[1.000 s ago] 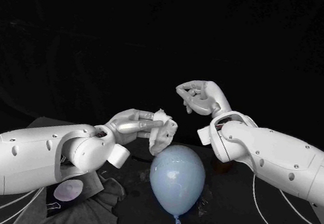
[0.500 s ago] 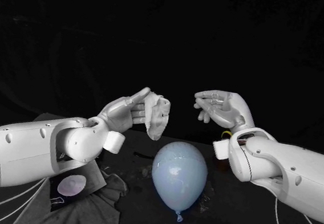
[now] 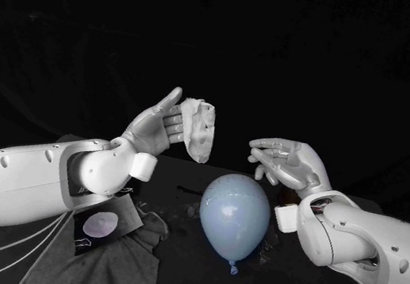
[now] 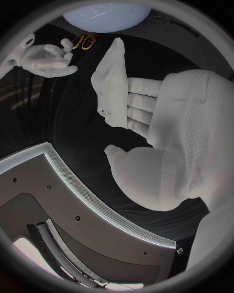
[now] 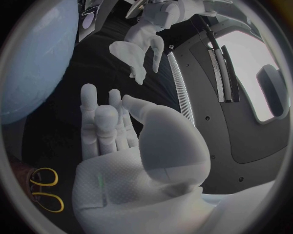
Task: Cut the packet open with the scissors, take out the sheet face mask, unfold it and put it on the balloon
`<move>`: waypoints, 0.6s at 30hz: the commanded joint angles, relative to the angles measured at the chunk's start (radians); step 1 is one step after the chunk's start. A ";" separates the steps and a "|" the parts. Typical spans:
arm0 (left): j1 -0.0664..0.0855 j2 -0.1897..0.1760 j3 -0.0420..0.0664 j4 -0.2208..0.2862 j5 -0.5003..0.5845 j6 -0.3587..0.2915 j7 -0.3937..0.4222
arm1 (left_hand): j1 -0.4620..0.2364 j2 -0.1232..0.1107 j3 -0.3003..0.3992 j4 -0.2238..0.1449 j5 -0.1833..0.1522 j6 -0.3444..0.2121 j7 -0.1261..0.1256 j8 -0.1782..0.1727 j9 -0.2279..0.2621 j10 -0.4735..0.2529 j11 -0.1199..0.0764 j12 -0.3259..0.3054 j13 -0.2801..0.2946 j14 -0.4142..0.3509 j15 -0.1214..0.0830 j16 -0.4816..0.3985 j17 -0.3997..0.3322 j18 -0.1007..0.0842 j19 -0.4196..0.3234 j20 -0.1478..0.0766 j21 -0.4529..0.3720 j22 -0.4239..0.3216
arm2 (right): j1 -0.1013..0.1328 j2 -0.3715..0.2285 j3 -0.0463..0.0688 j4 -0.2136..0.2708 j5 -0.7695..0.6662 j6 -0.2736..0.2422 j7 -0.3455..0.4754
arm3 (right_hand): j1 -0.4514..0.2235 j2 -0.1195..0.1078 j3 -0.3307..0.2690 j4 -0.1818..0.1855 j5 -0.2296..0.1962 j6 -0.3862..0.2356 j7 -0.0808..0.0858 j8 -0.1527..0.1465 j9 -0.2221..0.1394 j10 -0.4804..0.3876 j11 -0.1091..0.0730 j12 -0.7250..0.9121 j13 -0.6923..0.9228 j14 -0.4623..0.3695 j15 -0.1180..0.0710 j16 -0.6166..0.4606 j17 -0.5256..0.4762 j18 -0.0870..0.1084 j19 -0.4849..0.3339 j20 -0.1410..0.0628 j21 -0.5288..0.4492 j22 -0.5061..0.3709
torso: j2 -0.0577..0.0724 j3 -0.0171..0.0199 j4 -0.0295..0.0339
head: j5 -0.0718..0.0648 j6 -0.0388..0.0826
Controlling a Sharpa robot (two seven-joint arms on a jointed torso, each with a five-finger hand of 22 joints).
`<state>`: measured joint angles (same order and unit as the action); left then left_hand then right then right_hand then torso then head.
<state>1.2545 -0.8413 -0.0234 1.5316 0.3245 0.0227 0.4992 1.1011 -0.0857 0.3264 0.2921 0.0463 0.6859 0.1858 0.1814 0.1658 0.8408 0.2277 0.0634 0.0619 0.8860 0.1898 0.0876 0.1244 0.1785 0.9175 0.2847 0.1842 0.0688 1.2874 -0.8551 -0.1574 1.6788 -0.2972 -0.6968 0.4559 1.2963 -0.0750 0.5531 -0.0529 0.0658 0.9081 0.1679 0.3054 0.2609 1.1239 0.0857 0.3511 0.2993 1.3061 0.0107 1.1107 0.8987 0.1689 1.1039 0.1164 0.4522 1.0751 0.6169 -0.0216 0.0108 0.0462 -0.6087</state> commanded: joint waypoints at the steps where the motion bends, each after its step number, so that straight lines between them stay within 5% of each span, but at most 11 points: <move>1: -0.002 -0.009 0.003 0.025 0.032 0.036 0.045 | -0.003 0.014 -0.014 0.000 0.002 -0.022 0.088 -0.009 -0.003 -0.031 0.003 -0.006 -0.002 -0.007 0.001 -0.007 0.001 0.004 0.002 0.002 -0.009 -0.004 | -0.011 -0.005 0.001 0.017 0.042 0.022 0.023 | -0.004 -0.003 -0.004 -0.004 0.006 0.007 0.001 -0.004 -0.001 0.005 -0.001 -0.005 -0.003 0.007 0.000 0.009 0.010 0.013 0.009 0.000 0.007 0.002 | 0.001 -0.0003 0.0005 | 0.009 0.001; 10: -0.002 -0.034 0.013 0.075 0.034 0.039 0.057 | -0.049 0.064 -0.055 0.002 0.003 -0.083 0.103 -0.027 -0.014 -0.105 0.014 -0.009 -0.005 -0.014 0.009 -0.013 0.002 0.000 -0.017 0.005 -0.035 -0.005 | -0.028 0.001 0.000 0.037 0.025 0.048 0.002 | -0.019 -0.010 -0.009 -0.005 0.005 0.003 0.004 -0.020 -0.008 0.000 0.002 -0.027 -0.031 0.076 0.001 0.116 0.139 0.007 0.048 -0.001 0.072 0.039 | -0.001 0.0003 0.0011 | 0.009 -0.003; 18: -0.002 -0.040 0.022 0.121 0.035 0.040 0.063 | -0.084 0.098 -0.086 0.002 0.002 -0.119 0.108 -0.038 -0.021 -0.156 0.019 -0.011 -0.008 -0.025 0.013 -0.017 0.001 -0.004 -0.054 0.006 -0.053 -0.006 | -0.030 0.027 0.000 0.051 -0.006 0.091 -0.024 | -0.076 -0.053 -0.042 0.029 0.000 -0.069 0.042 -0.074 -0.029 -0.086 0.046 -0.112 -0.105 0.071 0.036 0.132 0.148 0.005 0.033 0.023 0.065 0.042 | -0.001 0.0005 -0.0001 | 0.005 -0.006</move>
<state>1.2521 -0.8819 -0.0032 1.6431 0.3515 0.0399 0.5369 1.0202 0.0043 0.2469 0.2951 0.0463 0.5737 0.1708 0.1492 0.1461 0.6928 0.2470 0.0573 0.0558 0.8664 0.2023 0.0760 0.1255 0.1779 0.8685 0.2916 0.1376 0.0636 1.2582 -0.8324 -0.1583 1.7249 -0.2757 -0.6563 0.4431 1.2294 -0.1279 0.5151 -0.0255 0.0695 0.8450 0.2085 0.2342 0.2329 1.0443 0.1308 0.2444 0.1994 1.3757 0.0411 1.2484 1.0497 0.1617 1.1429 0.1381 0.5230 1.1204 0.6161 -0.0211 0.0114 0.0527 -0.6136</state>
